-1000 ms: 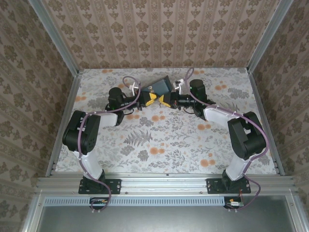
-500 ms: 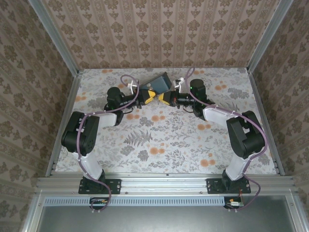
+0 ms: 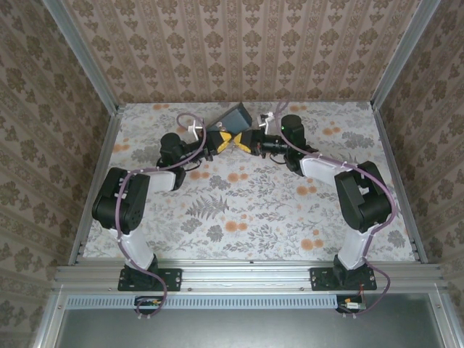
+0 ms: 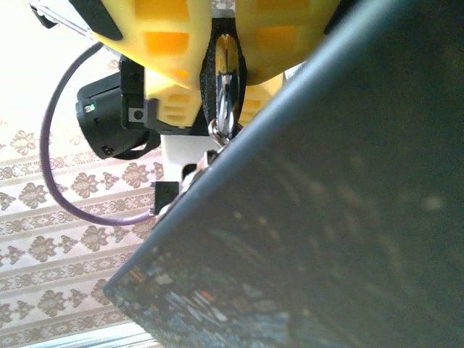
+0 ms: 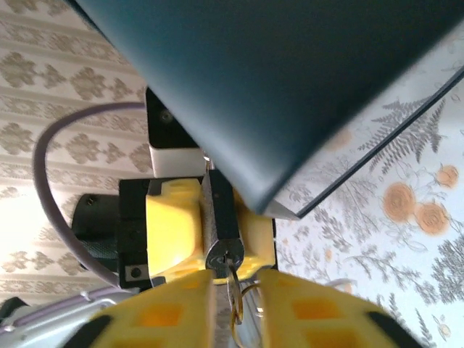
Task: Unlock a padlock with a key
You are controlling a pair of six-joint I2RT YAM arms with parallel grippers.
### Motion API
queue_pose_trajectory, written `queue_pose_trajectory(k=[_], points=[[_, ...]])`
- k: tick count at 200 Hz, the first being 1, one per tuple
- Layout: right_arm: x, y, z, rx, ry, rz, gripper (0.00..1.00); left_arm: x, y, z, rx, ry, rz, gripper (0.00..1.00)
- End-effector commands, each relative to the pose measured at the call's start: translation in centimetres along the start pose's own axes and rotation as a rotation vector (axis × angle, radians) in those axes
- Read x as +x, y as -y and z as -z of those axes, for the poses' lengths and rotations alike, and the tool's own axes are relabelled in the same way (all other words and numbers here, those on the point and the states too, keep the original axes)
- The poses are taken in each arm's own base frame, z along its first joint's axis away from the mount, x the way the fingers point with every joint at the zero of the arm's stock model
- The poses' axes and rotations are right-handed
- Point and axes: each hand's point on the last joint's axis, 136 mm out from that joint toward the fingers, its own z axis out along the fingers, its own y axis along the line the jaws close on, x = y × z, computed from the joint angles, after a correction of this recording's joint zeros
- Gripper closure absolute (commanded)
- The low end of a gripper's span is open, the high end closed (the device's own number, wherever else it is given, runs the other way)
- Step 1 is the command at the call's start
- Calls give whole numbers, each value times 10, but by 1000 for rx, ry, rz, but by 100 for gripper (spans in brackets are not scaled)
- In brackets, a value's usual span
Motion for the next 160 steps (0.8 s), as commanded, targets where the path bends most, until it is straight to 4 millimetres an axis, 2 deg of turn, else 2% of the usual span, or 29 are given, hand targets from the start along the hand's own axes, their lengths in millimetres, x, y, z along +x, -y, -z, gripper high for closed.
queue_pose_trajectory(k=[1, 14, 41, 62, 72, 85, 97, 113, 117, 120, 126, 151, 153, 160], points=[[15, -4, 13, 93, -7, 106, 65, 6, 15, 10, -5, -56, -53, 100], [22, 5, 28, 152, -11, 138, 59, 0, 13, 15, -45, -46, -45, 100], [31, 7, 54, 244, -22, 254, 51, 0, 9, 20, -115, -53, 5, 100], [38, 3, 66, 346, -53, 428, 49, 3, 7, 24, -156, -50, 52, 100], [42, 2, 70, 432, -77, 575, 49, 6, 6, 26, -185, -48, 78, 100], [43, 3, 67, 531, -74, 815, 50, 8, 5, 29, -230, -45, 102, 100], [35, -1, 64, 602, -2, 1004, 51, 10, 8, 31, -256, -43, 117, 100], [30, -8, 56, 592, 80, 1185, 55, 10, 15, 31, -274, -40, 115, 100], [31, -11, 52, 573, 100, 1242, 57, 10, 16, 31, -278, -40, 112, 100], [32, -25, 54, 545, 140, 1296, 57, 10, 18, 30, -275, -42, 103, 100], [34, -31, 52, 526, 184, 1369, 58, 12, 20, 29, -278, -51, 102, 100], [33, -37, 45, 548, 226, 1501, 58, 17, 24, 24, -277, -62, 98, 100], [35, -29, 40, 556, 203, 1508, 58, 17, 24, 23, -276, -62, 96, 100], [36, -28, 35, 563, 206, 1549, 59, 19, 26, 21, -272, -70, 89, 100]])
